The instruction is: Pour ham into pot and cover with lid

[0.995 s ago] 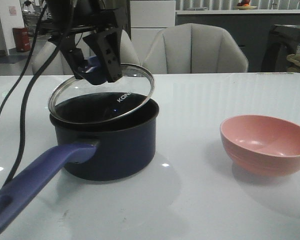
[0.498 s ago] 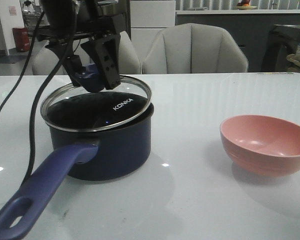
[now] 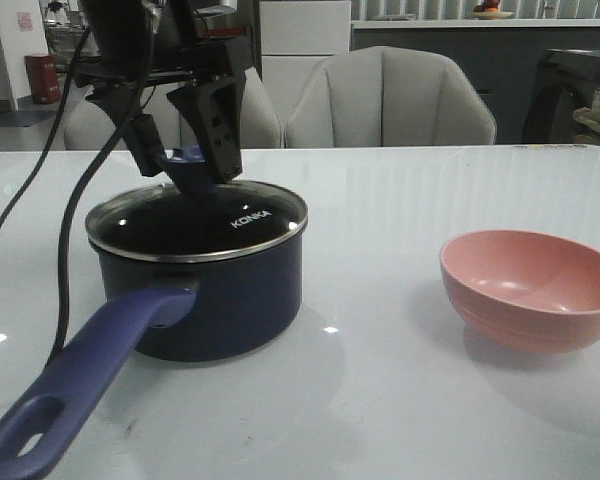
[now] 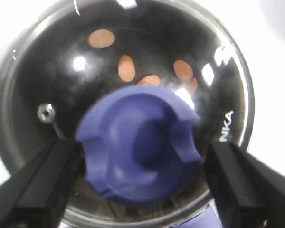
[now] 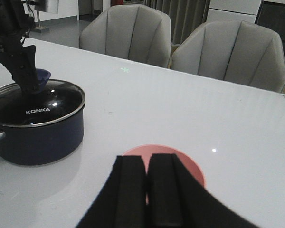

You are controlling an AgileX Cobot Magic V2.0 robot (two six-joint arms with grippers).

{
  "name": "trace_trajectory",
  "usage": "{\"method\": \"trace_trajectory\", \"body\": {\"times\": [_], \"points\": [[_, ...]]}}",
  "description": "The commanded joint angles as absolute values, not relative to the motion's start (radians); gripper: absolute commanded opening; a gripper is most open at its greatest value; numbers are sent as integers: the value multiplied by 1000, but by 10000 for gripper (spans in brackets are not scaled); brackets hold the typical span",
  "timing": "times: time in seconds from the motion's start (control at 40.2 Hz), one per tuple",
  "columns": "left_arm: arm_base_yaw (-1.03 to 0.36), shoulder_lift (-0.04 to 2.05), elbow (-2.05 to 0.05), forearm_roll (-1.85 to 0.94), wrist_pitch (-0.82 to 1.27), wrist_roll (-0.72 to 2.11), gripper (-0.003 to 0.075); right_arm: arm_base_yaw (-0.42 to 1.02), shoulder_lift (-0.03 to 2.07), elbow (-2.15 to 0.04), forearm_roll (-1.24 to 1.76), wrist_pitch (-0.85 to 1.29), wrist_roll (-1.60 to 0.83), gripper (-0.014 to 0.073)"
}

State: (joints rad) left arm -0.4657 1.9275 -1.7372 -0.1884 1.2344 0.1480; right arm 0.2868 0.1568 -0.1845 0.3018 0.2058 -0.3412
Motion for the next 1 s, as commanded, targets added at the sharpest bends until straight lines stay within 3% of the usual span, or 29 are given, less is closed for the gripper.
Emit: {"method": "trace_trajectory", "body": {"times": [0.0,0.498,0.746,0.97], "points": [[-474,1875,-1768,-207,1288,143,614,289,168,-210,309,133,-351,155],[-424,1787,-1824,-173,1288,137,607,289,168,-210,309,133,-351,155],[-313,1597,-1619,-132,1274,137,607,289,168,-210,309,133,-351,155],[-171,1369,-1367,-124,1119,137,607,289,168,-210,309,133,-351,155]]}}
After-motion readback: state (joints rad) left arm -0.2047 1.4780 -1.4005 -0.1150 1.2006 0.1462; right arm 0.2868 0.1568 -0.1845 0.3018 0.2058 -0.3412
